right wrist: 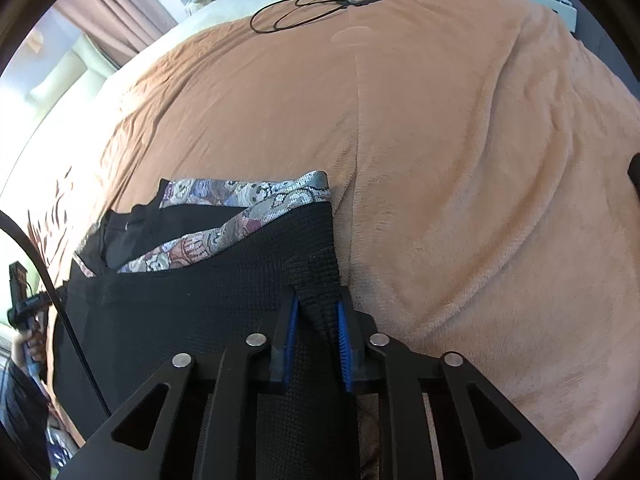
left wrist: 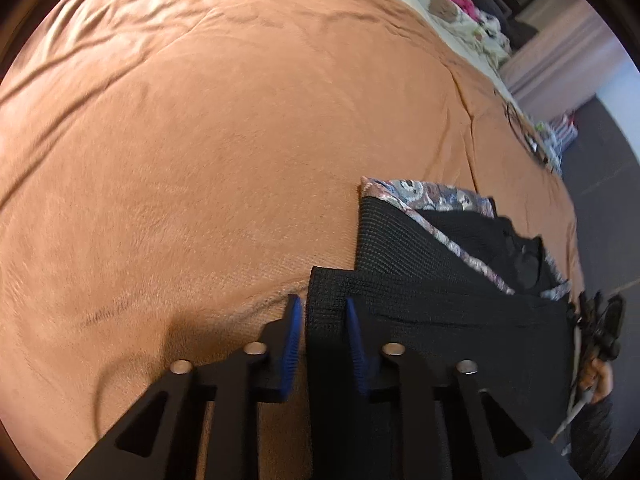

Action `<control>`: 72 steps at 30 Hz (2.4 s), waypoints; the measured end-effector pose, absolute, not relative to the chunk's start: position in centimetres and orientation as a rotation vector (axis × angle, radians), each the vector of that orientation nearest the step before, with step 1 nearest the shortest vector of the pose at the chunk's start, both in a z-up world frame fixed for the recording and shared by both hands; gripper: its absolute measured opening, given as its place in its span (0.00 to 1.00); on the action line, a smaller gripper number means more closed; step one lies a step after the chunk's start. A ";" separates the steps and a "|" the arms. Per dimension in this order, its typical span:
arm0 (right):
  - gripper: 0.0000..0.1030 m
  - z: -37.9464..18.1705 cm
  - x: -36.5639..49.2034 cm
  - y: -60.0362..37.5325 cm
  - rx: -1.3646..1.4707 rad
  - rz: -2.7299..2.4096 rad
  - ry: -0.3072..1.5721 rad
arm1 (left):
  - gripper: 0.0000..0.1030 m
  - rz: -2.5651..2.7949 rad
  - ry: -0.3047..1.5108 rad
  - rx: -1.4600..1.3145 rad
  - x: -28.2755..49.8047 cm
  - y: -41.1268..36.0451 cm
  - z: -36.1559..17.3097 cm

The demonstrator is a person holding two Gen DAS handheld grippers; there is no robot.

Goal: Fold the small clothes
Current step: 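Pinch the folded edge with both grippers and lift it slightly, then open both grippers and move them to the folded edge of the shirt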

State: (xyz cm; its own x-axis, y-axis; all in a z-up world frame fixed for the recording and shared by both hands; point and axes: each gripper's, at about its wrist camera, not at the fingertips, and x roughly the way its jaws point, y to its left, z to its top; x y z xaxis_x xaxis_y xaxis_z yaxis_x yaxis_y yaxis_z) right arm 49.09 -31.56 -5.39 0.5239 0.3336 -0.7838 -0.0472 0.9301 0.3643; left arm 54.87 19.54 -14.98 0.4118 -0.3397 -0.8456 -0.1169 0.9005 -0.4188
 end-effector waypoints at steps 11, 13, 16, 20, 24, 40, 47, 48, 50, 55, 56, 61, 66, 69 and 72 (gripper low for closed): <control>0.03 -3.0 46.9 -31.6 0.303 0.222 0.931 | 0.07 -0.151 1.058 -0.469 54.1 19.7 -12.1; 0.03 -2.2 46.4 -31.4 0.298 0.225 0.910 | 0.06 -0.152 1.034 -0.454 54.0 19.5 -10.9; 0.02 -1.1 45.8 -31.1 0.290 0.225 0.883 | 0.06 -0.151 1.000 -0.442 53.8 19.2 -9.1; 0.02 0.2 45.4 -31.2 0.282 0.223 0.854 | 0.06 -0.142 0.960 -0.432 53.7 19.0 -7.2; 0.02 1.3 45.5 -31.4 0.272 0.214 0.829 | 0.06 -0.123 0.934 -0.412 54.4 18.5 -6.0; 0.02 0.6 50.1 -29.3 0.239 0.142 0.862 | 0.06 -0.041 0.942 -0.372 60.1 17.6 -7.0; 0.02 -1.1 53.6 -28.7 0.232 0.121 0.904 | 0.06 -0.008 0.985 -0.342 62.8 17.2 -9.4; 0.02 -1.2 54.0 -28.7 0.230 0.120 0.908 | 0.06 -0.005 0.989 -0.339 63.1 17.2 -9.7; 0.02 -1.7 54.7 -28.5 0.222 0.114 0.918 | 0.06 0.002 1.001 -0.333 63.8 17.2 -10.4; 0.02 -3.0 56.3 -28.6 0.217 0.098 0.936 | 0.06 0.016 1.018 -0.321 65.1 17.1 -11.8; 0.02 -3.2 56.6 -28.5 0.216 0.094 0.939 | 0.06 0.017 1.019 -0.321 65.3 17.1 -12.0; 0.01 -4.0 57.6 -28.5 0.207 0.077 0.952 | 0.06 0.029 1.028 -0.307 66.2 17.1 -12.9; 0.04 -5.3 58.5 -28.4 0.239 0.069 0.995 | 0.07 0.043 1.098 -0.290 67.1 16.4 -14.8; 0.16 -5.5 58.6 -28.5 0.237 0.070 1.019 | 0.12 0.046 1.115 -0.264 66.4 15.9 -15.1; 0.57 -4.7 57.8 -28.4 0.218 0.075 0.997 | 0.38 0.038 1.115 -0.280 65.0 16.1 -14.7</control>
